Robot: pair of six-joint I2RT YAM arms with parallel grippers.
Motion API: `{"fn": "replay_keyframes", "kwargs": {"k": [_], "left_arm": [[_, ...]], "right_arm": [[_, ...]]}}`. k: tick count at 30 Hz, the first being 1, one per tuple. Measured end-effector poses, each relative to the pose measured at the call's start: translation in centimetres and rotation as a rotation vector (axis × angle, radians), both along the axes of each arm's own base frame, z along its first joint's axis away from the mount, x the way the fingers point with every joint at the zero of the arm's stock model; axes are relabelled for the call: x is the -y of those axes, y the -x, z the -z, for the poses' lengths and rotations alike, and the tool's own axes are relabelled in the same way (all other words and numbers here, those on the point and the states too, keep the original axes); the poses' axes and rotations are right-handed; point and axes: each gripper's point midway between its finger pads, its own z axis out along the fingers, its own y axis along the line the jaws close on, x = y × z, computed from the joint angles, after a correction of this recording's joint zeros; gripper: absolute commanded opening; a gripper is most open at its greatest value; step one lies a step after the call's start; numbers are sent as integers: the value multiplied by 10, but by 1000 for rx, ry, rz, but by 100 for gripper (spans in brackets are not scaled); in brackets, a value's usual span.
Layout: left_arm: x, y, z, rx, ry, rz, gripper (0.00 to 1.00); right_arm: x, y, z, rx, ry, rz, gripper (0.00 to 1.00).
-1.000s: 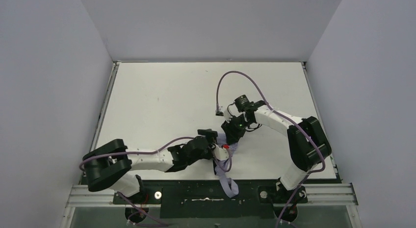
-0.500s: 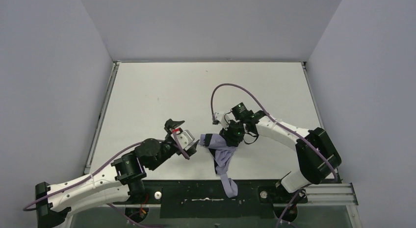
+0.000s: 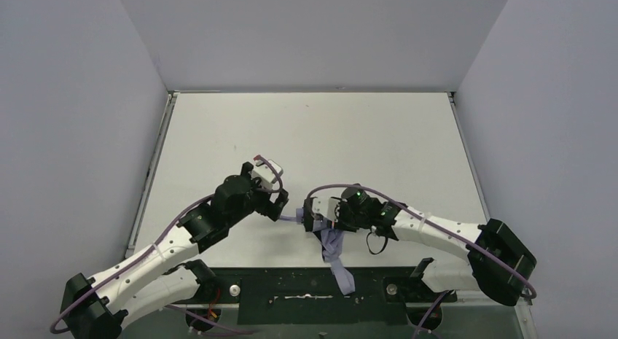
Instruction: Put away the umbrella
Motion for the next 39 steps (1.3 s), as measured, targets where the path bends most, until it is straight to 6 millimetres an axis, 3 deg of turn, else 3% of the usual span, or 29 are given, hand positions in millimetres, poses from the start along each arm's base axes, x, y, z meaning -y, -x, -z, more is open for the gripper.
{"fn": "replay_keyframes", "kwargs": {"k": [10,19,25,29,34,39], "left_arm": [[27,-10,17,-213,102,129,88],[70,-1,35,-389,141,333,92],[77,5,59,-477,117,376,93],[78,6,71,-528,98,374,84],[87,-3,59,-544,129,357,63],[93,-16,42,-540,174,271,61]], "right_arm": [[-9,5,2,193,47,-90,10],[-11,5,1,251,54,-97,10],[-11,4,1,258,54,-101,10],[-12,4,1,263,54,-101,9],[-12,4,1,267,52,-101,9],[-13,3,1,270,51,-99,9]]}}
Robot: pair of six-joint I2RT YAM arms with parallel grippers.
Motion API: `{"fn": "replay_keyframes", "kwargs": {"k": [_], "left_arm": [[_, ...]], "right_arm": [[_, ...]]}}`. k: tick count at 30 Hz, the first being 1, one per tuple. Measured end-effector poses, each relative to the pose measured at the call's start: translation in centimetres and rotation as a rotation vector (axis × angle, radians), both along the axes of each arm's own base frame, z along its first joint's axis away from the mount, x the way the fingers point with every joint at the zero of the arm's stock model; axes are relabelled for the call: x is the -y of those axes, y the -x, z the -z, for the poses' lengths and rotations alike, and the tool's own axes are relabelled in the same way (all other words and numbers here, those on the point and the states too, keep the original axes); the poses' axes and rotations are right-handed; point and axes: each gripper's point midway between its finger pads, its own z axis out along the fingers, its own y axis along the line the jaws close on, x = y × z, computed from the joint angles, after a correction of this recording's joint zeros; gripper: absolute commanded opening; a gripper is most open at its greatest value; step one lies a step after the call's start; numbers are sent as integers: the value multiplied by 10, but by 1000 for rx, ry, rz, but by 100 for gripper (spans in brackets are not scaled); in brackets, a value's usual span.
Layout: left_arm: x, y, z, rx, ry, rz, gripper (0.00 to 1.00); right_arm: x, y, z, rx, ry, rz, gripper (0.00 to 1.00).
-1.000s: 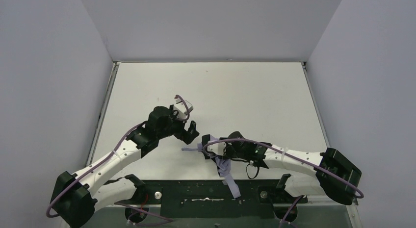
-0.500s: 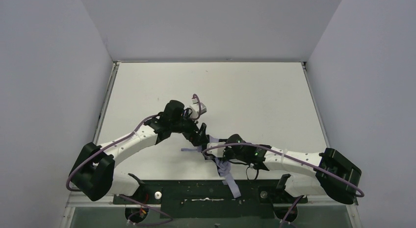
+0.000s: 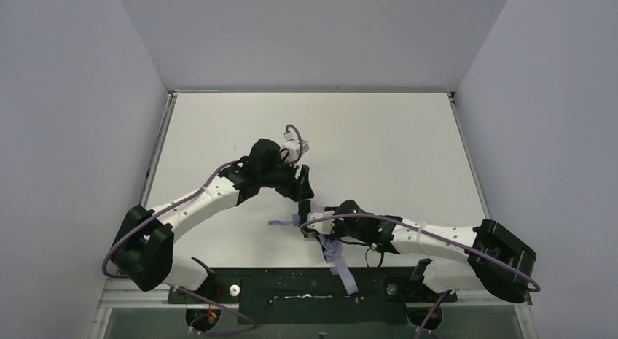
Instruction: Put away the umbrella
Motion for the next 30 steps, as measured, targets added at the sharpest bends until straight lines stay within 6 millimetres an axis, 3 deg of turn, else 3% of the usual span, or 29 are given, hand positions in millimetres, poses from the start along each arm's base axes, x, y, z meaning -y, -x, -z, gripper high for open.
{"fn": "replay_keyframes", "kwargs": {"k": [7,13,19,30], "left_arm": [[-7,5,-3,-129,-38,-274,60],[10,17,0,-226,-47,-378,47],[27,13,7,-272,-76,-444,44],[10,15,39,-316,-208,-538,46]], "right_arm": [[0,-1,0,9,-7,4,9],[-1,-2,0,17,-16,5,9],[-1,-3,0,22,-18,6,9],[-1,-2,0,25,-16,3,9]]}}
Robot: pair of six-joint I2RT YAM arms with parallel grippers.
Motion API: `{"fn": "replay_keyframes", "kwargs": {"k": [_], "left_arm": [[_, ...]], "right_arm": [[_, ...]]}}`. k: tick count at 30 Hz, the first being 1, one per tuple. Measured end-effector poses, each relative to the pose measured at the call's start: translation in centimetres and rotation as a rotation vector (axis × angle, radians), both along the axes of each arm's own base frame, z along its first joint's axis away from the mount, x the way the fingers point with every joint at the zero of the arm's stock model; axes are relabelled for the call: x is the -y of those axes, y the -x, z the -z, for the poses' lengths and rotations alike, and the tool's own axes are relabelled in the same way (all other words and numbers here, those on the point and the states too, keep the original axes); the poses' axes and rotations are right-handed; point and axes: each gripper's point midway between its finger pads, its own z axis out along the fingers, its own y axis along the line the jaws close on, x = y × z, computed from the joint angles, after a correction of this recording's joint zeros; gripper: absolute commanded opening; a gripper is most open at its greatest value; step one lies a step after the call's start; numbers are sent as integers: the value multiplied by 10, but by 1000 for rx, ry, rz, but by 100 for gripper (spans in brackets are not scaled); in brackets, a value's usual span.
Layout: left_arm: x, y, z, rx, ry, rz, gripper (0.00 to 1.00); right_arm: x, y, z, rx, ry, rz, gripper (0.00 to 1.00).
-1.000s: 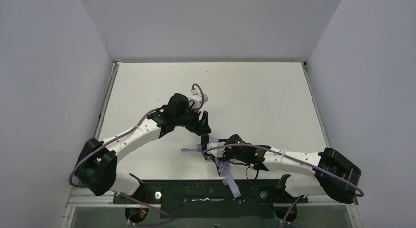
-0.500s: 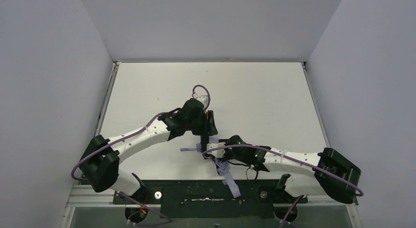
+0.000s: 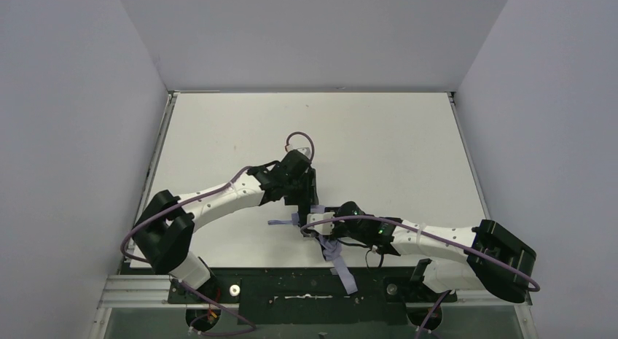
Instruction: Put away the umbrella
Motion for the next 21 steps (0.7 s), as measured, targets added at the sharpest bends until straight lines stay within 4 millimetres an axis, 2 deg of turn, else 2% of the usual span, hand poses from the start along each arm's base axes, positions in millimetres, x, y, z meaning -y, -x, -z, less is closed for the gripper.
{"fn": "replay_keyframes", "kwargs": {"k": [7,12,18,21], "left_arm": [[10,-2,8,-16,-16,14,43],[17,-2,10,-20,-19,27,28],[15,0,12,-31,-34,33,0],[14,1,13,-35,-41,38,0]], "right_arm": [[0,0,0,0,0,0,9],[0,0,0,1,0,1,9],[0,0,0,2,1,2,9],[1,-1,0,2,2,3,9]]}}
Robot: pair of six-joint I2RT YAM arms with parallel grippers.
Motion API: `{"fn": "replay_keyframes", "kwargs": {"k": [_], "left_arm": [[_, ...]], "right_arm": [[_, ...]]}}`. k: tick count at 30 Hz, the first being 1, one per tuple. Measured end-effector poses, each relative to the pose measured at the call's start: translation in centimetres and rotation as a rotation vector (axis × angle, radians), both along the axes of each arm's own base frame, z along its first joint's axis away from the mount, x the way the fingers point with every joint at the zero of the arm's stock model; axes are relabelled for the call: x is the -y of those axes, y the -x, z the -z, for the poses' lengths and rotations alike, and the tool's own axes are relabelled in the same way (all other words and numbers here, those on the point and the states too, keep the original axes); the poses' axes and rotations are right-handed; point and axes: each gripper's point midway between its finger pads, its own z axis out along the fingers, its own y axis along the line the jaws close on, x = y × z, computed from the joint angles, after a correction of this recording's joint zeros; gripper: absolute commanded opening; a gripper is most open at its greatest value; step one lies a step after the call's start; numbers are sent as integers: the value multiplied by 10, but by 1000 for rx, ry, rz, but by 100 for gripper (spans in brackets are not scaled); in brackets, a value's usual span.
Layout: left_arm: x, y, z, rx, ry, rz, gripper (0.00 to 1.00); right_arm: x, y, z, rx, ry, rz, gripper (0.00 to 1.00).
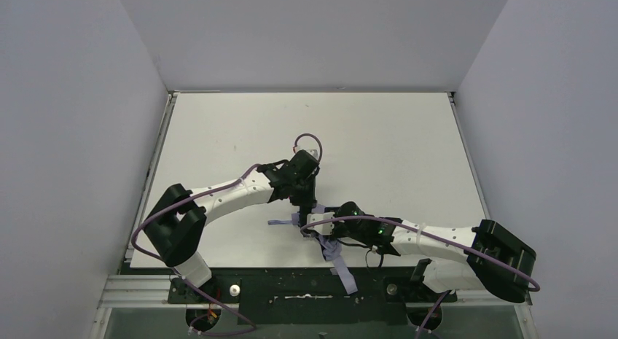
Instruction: Put away the umbrella
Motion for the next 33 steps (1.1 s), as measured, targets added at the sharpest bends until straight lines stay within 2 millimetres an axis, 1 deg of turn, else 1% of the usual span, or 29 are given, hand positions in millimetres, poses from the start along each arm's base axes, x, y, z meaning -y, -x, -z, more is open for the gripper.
{"fn": "replay_keyframes", "kwargs": {"k": [6,15,21,24,27,29,33], "left_arm": [[3,-1,-5,-1,18,31,0],[18,-16,-35,52,92,111,0],[27,-15,-41,65,127,166,0],[34,-18,-38,69,144,189,0],[34,-23,-29,62,138,194,0],[30,-29,-24,55,141,183,0],[15,-42,-15,41,156,144,0]], "right_arm": [[0,0,0,2,1,1,9],[0,-1,-1,6,-2,3,9],[0,-1,-1,6,-2,4,9],[0,-1,-1,6,-2,4,9],[0,-1,-1,6,-1,4,9],[0,-1,-1,6,-1,4,9],[0,-2,-2,16,-4,1,9]]}}
